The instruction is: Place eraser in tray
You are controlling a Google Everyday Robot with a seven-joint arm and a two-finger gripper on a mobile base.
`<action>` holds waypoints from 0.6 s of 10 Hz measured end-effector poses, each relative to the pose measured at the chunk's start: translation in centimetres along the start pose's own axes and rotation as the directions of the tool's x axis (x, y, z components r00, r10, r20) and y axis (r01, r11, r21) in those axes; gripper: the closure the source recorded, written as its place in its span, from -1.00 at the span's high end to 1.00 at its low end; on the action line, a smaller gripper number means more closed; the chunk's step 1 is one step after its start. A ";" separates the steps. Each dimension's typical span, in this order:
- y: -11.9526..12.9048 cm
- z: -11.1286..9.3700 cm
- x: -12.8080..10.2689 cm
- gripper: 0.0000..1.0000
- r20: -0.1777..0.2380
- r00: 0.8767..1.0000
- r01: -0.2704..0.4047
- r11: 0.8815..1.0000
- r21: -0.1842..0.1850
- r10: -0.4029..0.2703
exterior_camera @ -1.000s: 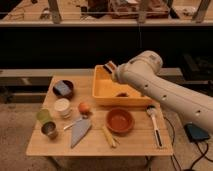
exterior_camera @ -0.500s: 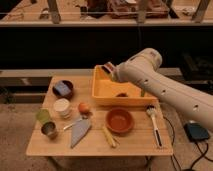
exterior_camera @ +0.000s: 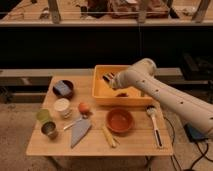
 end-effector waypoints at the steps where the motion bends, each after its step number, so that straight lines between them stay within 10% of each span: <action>1: 0.0 1.6 -0.7 -1.00 0.030 0.999 -0.024 1.000 0.016 0.023; 6: -0.1 5.4 -2.1 -1.00 0.071 0.991 -0.121 0.989 0.081 0.115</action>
